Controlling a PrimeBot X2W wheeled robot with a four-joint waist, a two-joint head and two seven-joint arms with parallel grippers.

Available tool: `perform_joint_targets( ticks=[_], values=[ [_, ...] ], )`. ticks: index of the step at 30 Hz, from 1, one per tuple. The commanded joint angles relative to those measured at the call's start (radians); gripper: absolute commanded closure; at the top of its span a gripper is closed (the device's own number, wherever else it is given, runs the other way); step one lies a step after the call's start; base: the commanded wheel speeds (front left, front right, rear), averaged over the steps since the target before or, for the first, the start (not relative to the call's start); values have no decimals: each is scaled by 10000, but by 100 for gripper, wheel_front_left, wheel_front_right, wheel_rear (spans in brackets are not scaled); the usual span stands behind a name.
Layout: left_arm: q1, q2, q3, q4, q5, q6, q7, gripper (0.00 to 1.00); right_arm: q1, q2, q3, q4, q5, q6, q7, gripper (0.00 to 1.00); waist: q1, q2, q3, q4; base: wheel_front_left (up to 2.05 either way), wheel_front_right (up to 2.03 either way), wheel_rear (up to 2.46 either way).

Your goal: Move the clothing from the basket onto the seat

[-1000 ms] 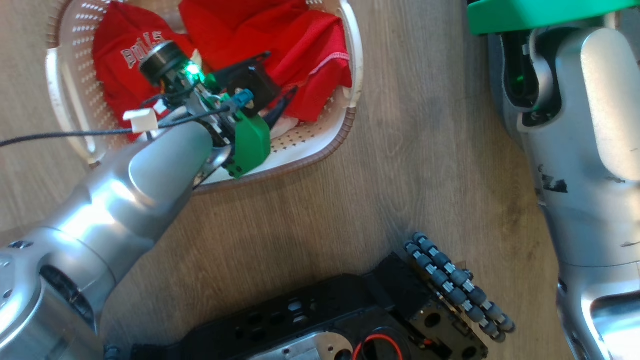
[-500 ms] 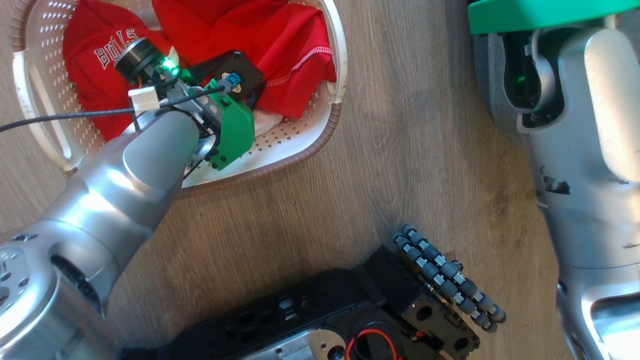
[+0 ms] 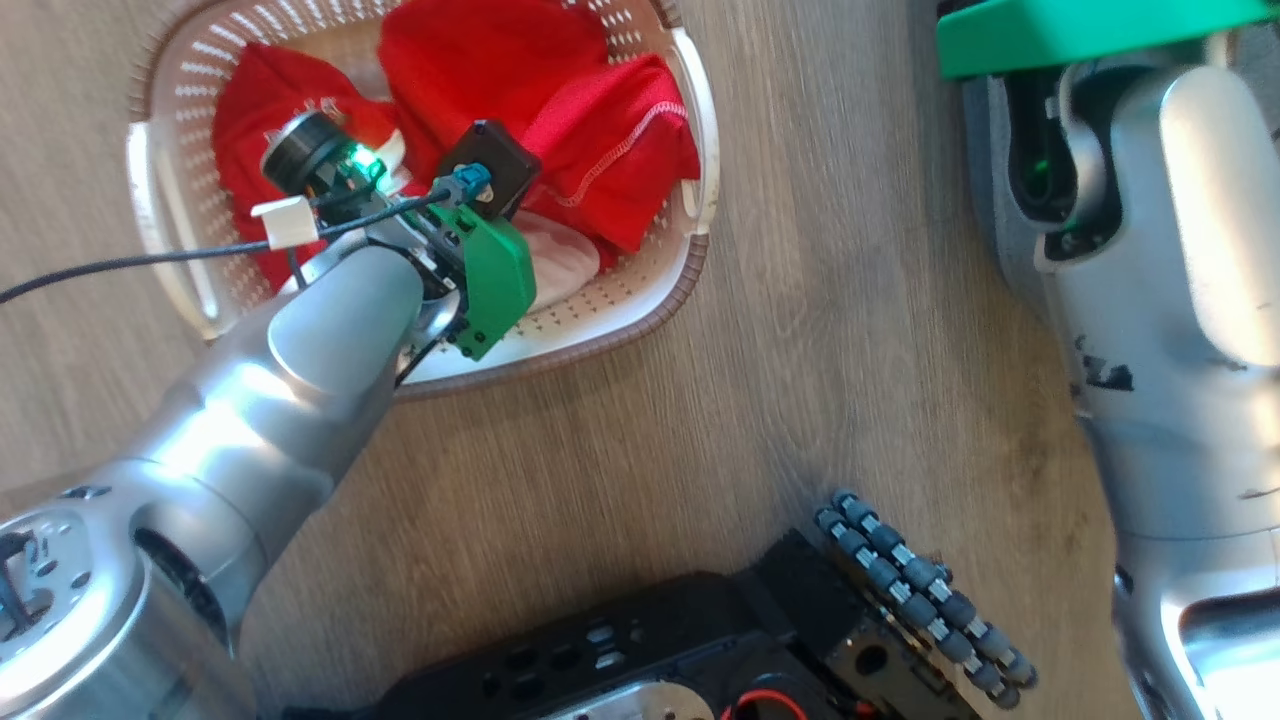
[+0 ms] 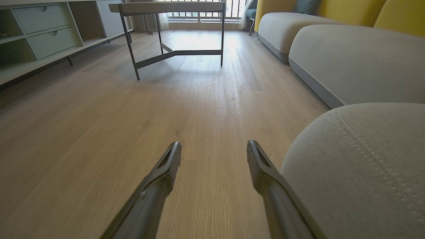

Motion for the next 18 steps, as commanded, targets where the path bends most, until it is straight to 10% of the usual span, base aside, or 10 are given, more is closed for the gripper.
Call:
perform_joint_targets(
  ticks=[1,18],
  values=[
    [188,-136,81,-213,-166,-63,-144,100,577,139,2,-213,-96,71,-47,0,0,-1,-371,196,0,0,0],
    [1575,-152,2176,-1777,-445,-63,-302,100,1995,139,-138,538,-717,71,-47,0,0,-1,-3305,1242,0,0,0]
  ],
)
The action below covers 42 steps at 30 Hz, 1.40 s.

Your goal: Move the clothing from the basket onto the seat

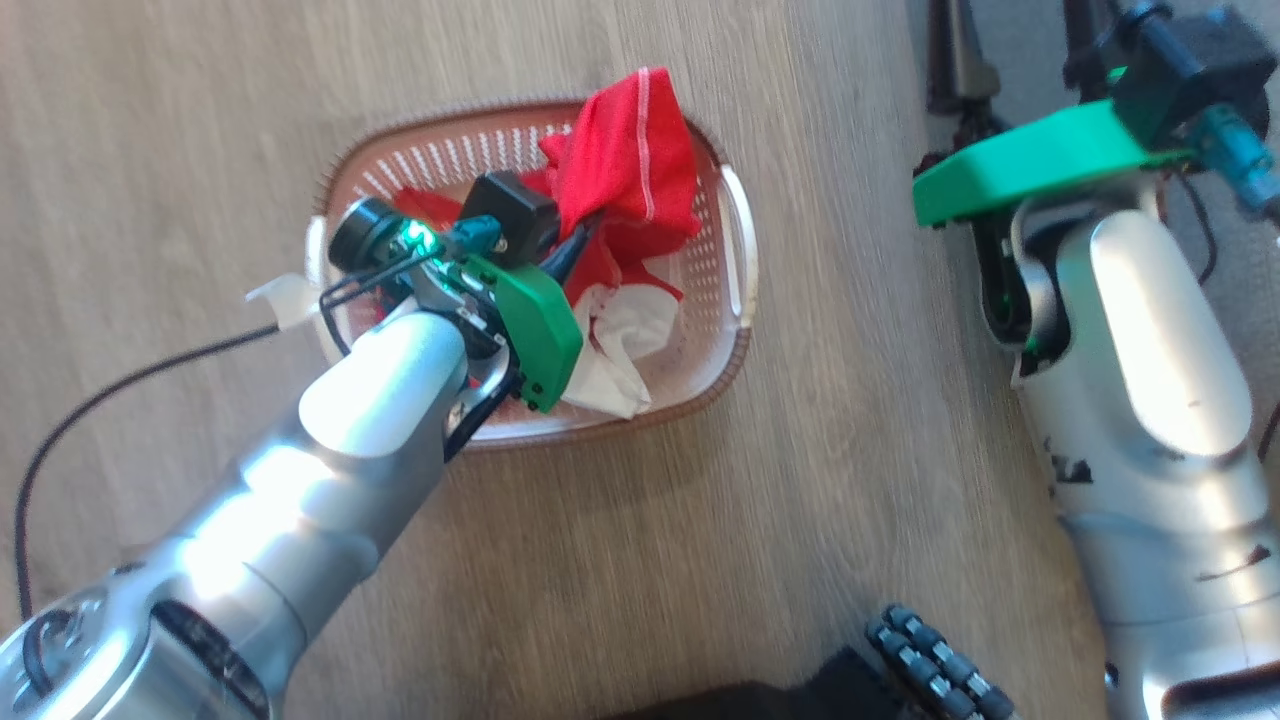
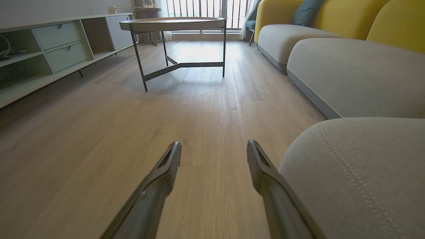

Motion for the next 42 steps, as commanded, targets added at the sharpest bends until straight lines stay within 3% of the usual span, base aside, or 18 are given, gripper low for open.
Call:
perform_joint_targets(
  ticks=[1,13,32,42],
  values=[
    [119,67,436,-346,146,-63,-93,100,315,141,71,-216,-120,71,-47,0,1,-1,-711,359,0,0,0],
    [1716,-80,2516,-1689,964,-63,-94,100,1576,141,-33,342,-367,71,-47,0,1,-1,-2883,1076,0,0,0],
    [2948,-402,4117,-2793,1653,-63,-95,100,3041,-215,310,846,-104,71,-47,0,1,-1,-5244,1528,0,0,0],
    [2283,-468,4578,-3900,1889,-63,-95,100,3608,-210,331,896,58,71,-47,0,1,-1,-5838,1637,0,0,0]
  ],
)
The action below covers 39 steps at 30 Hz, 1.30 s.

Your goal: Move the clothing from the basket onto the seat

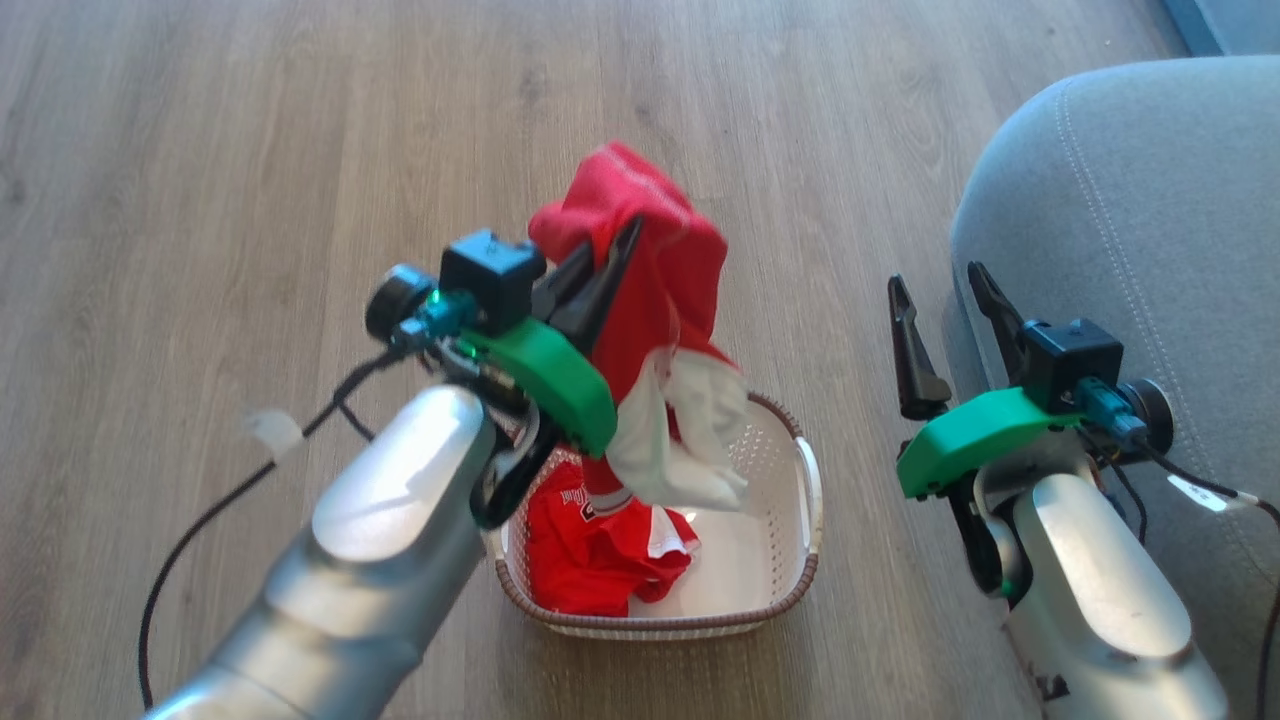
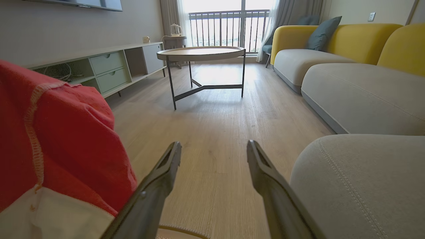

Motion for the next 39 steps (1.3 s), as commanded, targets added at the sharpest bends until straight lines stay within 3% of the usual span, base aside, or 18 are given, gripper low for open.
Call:
perform_joint_targets(
  ticks=[1,13,25,39],
  values=[
    [-933,41,475,-548,89,-63,-95,100,-65,-14,170,-266,107,71,-49,0,1,-1,-83,20,0,0,0],
    [-2192,-23,512,-1236,70,-63,-95,100,190,35,218,-271,218,71,-49,0,1,-1,-233,-35,0,0,0],
    [-2291,-124,481,-1296,-40,-63,-95,100,3,102,424,-794,340,71,-49,0,1,-1,-164,-135,0,0,0],
    [-2192,-195,116,-1420,-97,-63,-95,100,-1054,202,2585,-2287,960,71,-49,0,1,-1,35,162,0,0,0]
  ],
)
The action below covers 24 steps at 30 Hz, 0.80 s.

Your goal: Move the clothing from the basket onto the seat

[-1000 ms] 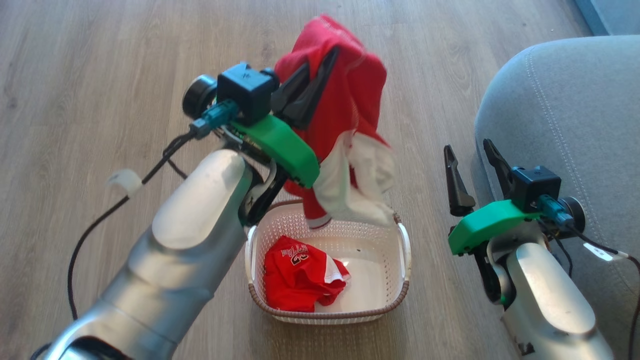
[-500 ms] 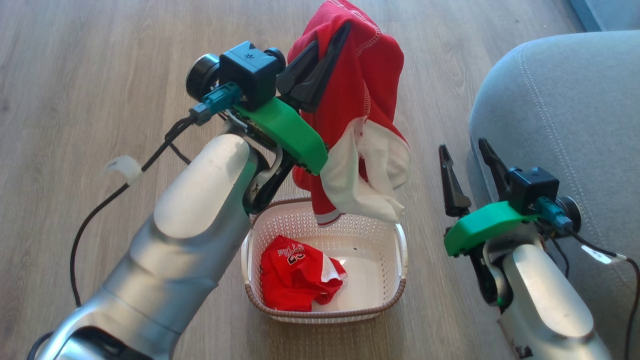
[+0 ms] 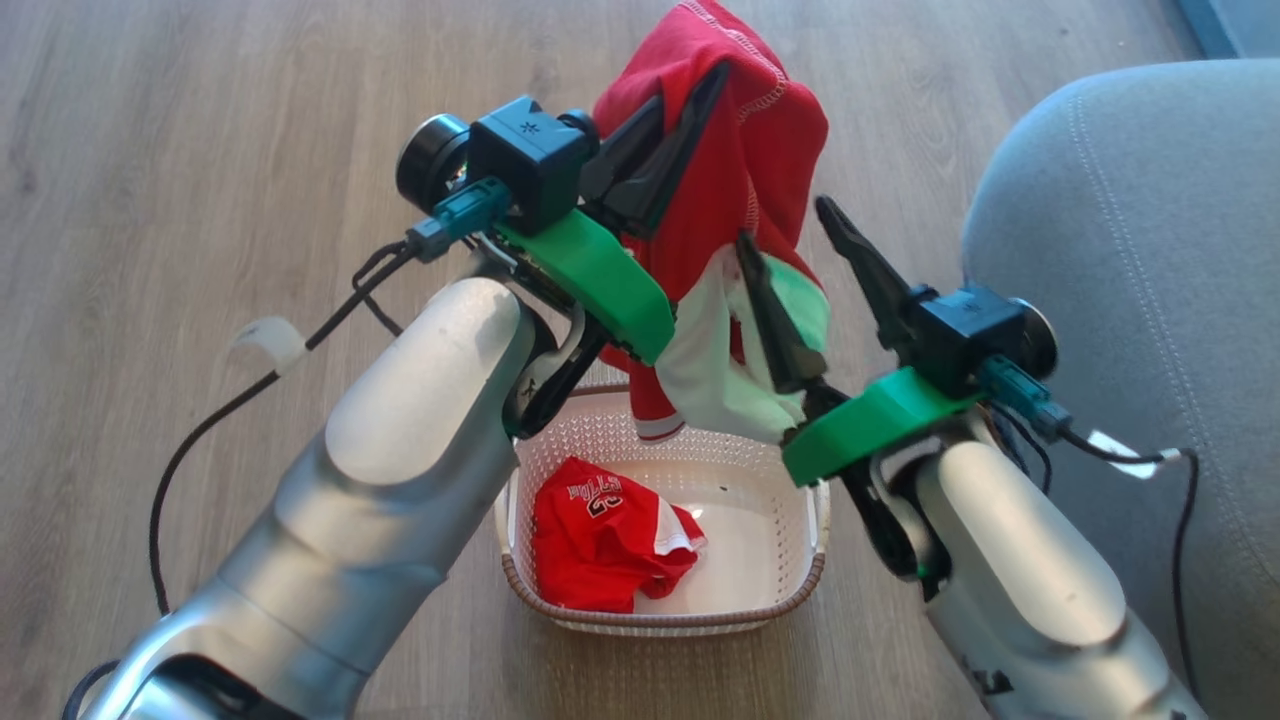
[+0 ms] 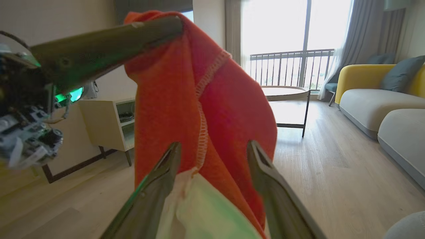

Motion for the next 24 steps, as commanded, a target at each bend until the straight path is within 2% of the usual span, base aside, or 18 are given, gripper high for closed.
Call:
perform_joint_targets(
  ticks=[1,6,14,19,20,21,22,23,24],
  values=[
    [-515,60,295,-389,-87,-63,-65,100,-436,144,210,-374,86,71,-49,0,1,0,8,54,0,0,0],
    [-408,54,11,-611,-258,-63,-65,100,-806,190,515,198,-26,71,-49,0,1,0,-8,234,0,0,0],
    [-194,52,-493,-939,-634,-51,-65,100,-1111,254,1060,2066,333,71,-49,0,1,0,-228,570,0,0,0],
    [-139,52,-642,-1007,-719,-20,-65,100,-1294,263,1192,2331,650,71,-49,0,1,0,-236,667,0,0,0],
    [-126,52,-654,-991,-723,-16,-65,100,-1312,264,1202,2343,720,71,-49,47,1,0,-237,667,0,0,0],
    [-126,52,-654,-991,-723,-16,-65,100,-1312,264,1202,2343,720,71,-49,47,1,0,-237,667,0,0,0],
    [-111,52,-658,-969,-722,-12,-65,100,-1330,264,1218,2347,770,71,-49,91,1,0,-238,658,0,0,0],
    [-96,52,-656,-937,-716,-12,-65,100,-1342,265,1249,2355,820,71,-49,100,1,0,-238,645,0,0,0],
    [-81,52,-652,-900,-705,-12,-65,100,-1345,265,1286,2364,883,71,-49,100,1,0,-239,626,0,0,0]
  ],
)
